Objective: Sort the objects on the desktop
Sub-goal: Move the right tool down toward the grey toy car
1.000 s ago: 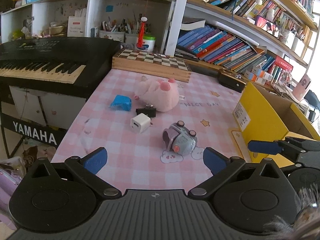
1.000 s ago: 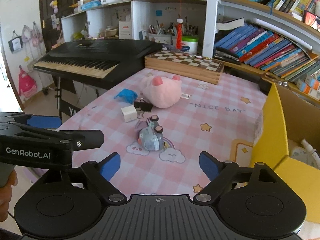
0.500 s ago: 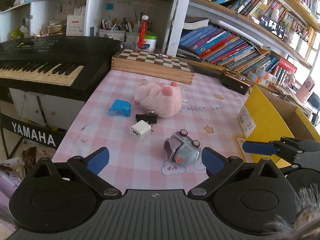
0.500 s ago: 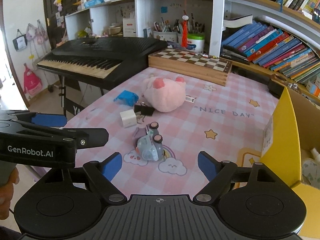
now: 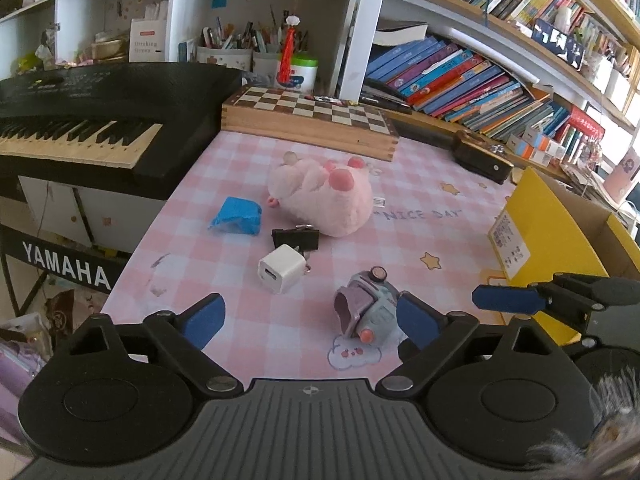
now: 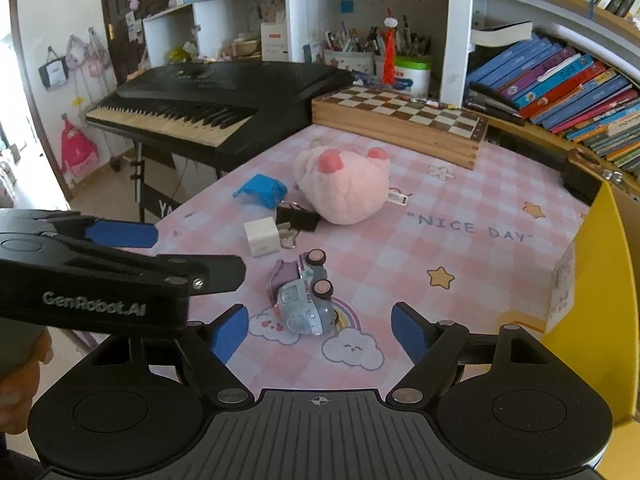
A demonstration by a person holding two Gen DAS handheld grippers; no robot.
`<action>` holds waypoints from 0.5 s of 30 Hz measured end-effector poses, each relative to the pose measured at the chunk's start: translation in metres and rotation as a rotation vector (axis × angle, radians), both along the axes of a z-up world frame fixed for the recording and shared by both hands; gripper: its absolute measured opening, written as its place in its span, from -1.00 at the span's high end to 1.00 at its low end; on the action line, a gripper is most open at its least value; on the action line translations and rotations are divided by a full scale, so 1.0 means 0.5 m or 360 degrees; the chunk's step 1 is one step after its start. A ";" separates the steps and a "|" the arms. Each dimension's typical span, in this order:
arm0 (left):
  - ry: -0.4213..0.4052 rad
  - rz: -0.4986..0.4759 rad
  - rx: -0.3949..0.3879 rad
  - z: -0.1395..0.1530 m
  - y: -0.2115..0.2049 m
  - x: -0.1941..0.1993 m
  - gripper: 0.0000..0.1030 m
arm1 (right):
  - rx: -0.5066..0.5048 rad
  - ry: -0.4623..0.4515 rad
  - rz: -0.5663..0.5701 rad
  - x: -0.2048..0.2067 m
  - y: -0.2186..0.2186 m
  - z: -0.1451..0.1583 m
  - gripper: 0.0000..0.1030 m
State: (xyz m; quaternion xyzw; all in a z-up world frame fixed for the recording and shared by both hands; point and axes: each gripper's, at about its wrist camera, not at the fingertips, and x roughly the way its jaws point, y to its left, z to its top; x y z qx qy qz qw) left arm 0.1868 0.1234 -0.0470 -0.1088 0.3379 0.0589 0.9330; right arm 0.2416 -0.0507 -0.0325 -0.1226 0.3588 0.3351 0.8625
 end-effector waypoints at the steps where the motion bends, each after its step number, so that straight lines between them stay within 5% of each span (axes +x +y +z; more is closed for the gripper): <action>1: 0.0002 0.0011 -0.0001 -0.001 0.003 0.009 -0.77 | -0.0005 0.0001 0.0010 0.005 0.004 -0.003 -0.54; 15: 0.0150 -0.0006 0.0105 -0.055 0.040 0.128 -0.44 | -0.0075 0.0062 0.0137 0.056 0.059 -0.058 -0.13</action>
